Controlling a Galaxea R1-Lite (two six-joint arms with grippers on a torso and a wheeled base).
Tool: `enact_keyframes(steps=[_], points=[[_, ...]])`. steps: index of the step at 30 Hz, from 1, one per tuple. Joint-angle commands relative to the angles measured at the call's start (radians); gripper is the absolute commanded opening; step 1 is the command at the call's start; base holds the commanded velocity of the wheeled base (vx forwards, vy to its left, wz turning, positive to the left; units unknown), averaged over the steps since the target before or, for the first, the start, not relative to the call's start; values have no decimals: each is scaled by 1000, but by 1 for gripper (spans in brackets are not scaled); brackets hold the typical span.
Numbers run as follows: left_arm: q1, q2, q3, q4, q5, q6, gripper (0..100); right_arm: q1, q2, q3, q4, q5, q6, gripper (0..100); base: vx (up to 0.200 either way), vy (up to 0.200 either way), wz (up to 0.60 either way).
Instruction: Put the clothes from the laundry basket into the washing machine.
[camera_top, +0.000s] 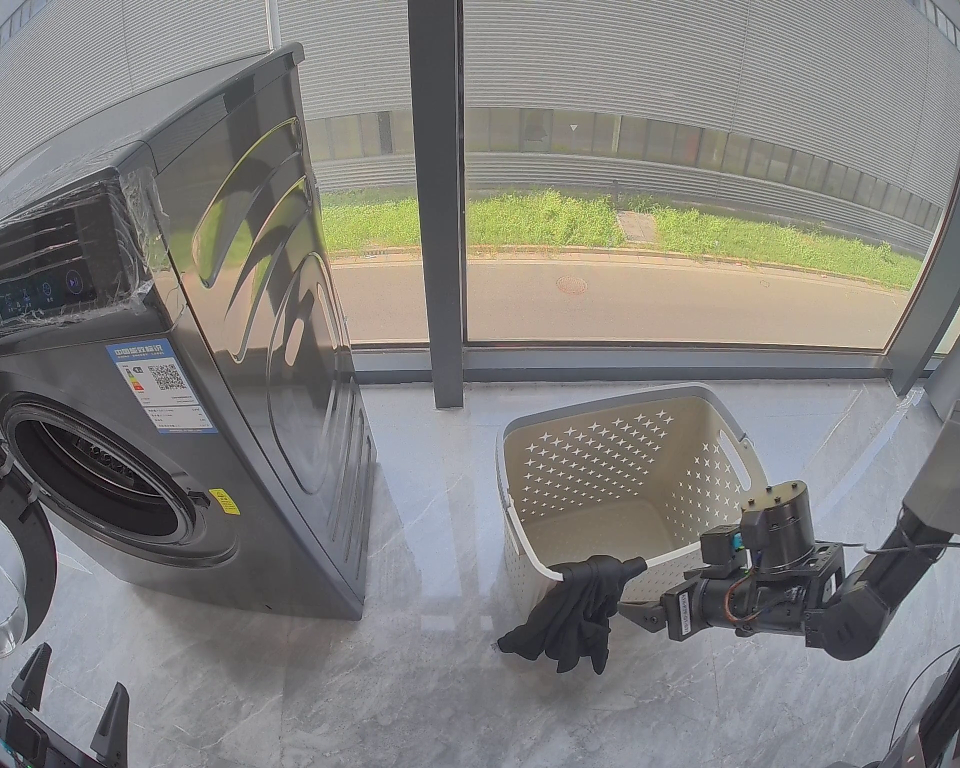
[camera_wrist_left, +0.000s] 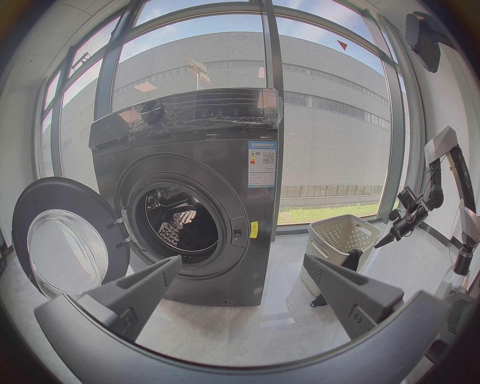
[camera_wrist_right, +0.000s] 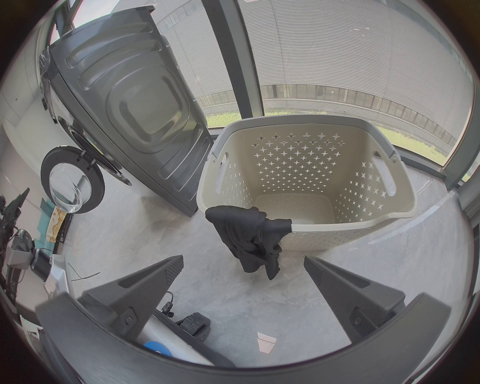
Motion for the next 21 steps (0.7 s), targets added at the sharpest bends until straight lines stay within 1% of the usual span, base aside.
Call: enact_keyframes(steps=[1, 5, 12, 21], points=[[0, -15, 16, 0, 0, 0, 100, 36, 122, -60, -23, -7, -1, 100, 0, 0, 0], [0, -15, 16, 0, 0, 0, 100, 42, 196, -119, -31, -10, -2, 100, 0, 0, 0], [0, -15, 16, 0, -3, -2, 100, 42, 265, -188, -31, -12, -5, 100, 0, 0, 0], [0, -15, 16, 0, -3, -3, 100, 41, 329, -253, -33, -14, -11, 100, 0, 0, 0]])
